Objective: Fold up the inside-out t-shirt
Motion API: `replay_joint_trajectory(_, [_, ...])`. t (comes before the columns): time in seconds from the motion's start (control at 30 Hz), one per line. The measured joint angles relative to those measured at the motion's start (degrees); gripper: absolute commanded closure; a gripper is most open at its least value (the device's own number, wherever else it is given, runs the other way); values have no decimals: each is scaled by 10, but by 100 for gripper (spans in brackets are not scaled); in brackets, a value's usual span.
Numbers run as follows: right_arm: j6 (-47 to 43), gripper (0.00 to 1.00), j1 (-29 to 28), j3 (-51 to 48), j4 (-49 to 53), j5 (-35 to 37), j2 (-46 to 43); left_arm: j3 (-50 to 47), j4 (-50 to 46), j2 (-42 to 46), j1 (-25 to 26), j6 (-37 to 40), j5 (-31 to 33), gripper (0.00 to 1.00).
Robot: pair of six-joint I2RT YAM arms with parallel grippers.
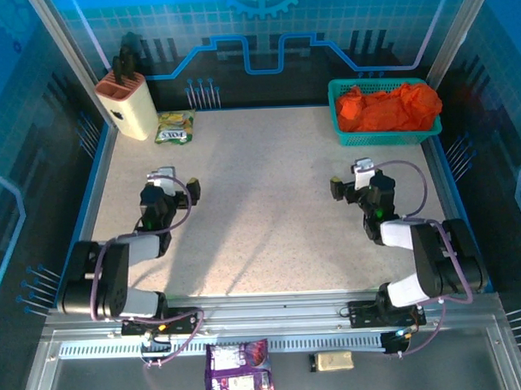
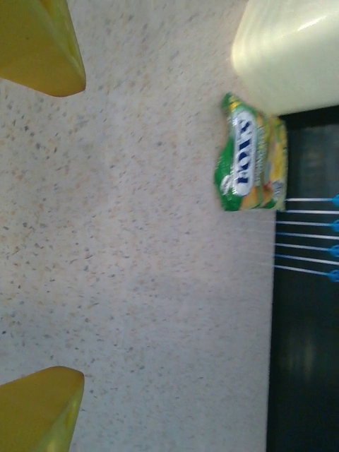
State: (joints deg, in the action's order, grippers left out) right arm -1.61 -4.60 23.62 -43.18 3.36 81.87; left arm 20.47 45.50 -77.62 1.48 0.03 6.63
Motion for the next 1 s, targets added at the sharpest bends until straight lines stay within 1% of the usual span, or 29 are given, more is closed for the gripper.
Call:
replay_joint_trajectory(0.2, [16, 0, 0, 113, 150, 25, -53, 39, -151, 127, 3, -27, 38, 1])
replay_joint_trajectory(0.27, [31, 1, 0, 172, 211, 26, -53, 69, -223, 158, 3, -46, 48, 1])
replay_joint_trajectory(0.4, [70, 8, 0, 317, 339, 26, -16, 148, -362, 193, 3, -79, 52, 1])
replay_joint_trajectory(0.5, [103, 12, -4, 442, 429, 21, 44, 230, -483, 200, 3, -104, 68, 1])
replay_joint_trajectory(0.57, [120, 14, -12, 527, 494, 15, 94, 285, -560, 198, 3, -108, 81, 1])
replay_joint_trajectory(0.67, [137, 15, -34, 647, 579, 4, 176, 351, -645, 192, 0, -106, 82, 1])
replay_joint_trajectory(0.8, [145, 15, -75, 789, 669, -5, 284, 375, -692, 178, -11, -103, 72, 1])
replay_joint_trajectory(0.9, [154, 15, -108, 915, 733, -5, 383, 375, -724, 155, -29, -106, 47, 1])
replay_joint_trajectory(1.0, [166, 14, -128, 1033, 781, -2, 475, 377, -742, 137, -38, -107, 24, 1])
